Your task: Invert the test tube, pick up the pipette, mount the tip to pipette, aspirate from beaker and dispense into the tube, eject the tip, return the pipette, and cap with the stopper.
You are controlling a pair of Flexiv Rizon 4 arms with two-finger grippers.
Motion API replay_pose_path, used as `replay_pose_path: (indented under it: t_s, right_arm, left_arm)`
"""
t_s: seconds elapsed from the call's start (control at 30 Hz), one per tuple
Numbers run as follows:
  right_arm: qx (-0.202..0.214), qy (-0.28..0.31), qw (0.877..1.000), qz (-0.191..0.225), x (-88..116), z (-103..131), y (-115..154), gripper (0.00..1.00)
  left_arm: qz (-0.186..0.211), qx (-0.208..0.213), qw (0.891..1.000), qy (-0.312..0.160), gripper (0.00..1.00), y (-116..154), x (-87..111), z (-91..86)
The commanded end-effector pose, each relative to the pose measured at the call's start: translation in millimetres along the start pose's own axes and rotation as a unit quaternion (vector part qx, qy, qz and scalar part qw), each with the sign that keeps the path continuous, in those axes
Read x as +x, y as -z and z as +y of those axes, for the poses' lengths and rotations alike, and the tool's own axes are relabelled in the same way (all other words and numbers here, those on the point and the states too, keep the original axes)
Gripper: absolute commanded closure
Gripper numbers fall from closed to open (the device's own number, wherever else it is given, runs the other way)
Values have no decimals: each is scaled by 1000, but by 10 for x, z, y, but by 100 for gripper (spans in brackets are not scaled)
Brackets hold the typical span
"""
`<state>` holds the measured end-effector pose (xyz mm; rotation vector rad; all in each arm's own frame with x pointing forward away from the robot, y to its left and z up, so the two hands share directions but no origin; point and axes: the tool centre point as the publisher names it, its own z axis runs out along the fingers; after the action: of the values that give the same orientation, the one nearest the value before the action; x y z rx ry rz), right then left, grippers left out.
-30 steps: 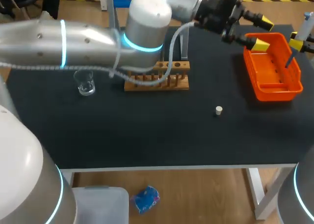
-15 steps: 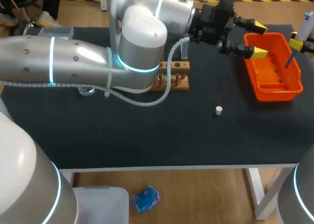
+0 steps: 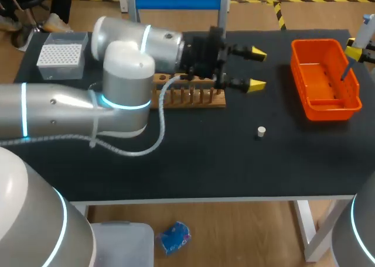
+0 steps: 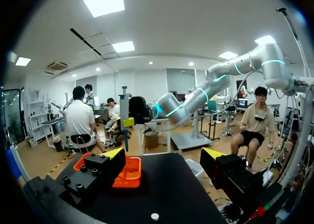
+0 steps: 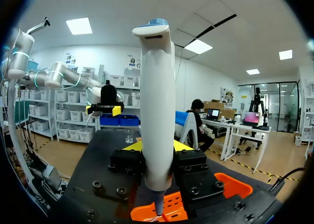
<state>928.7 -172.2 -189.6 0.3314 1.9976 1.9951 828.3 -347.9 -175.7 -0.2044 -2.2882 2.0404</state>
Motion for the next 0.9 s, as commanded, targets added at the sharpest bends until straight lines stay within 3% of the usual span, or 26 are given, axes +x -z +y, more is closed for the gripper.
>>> replay_pose_path:
  t_s: [0.03,0.13,0.33,0.9]
  right_arm:
    - [1,0,1000,-1,4,9,0,100]
    - [1,0,1000,-1,4,9,0,100]
    - [1,0,1000,-1,4,9,0,100]
    - [1,0,1000,-1,4,9,0,100]
  left_arm:
    - [-25,12,1000,8,0,173,73,140]
    - [-68,5,997,19,0,264,120,211]
    - [-103,3,994,31,0,328,252,343]
    - [-115,0,992,45,0,359,352,451]
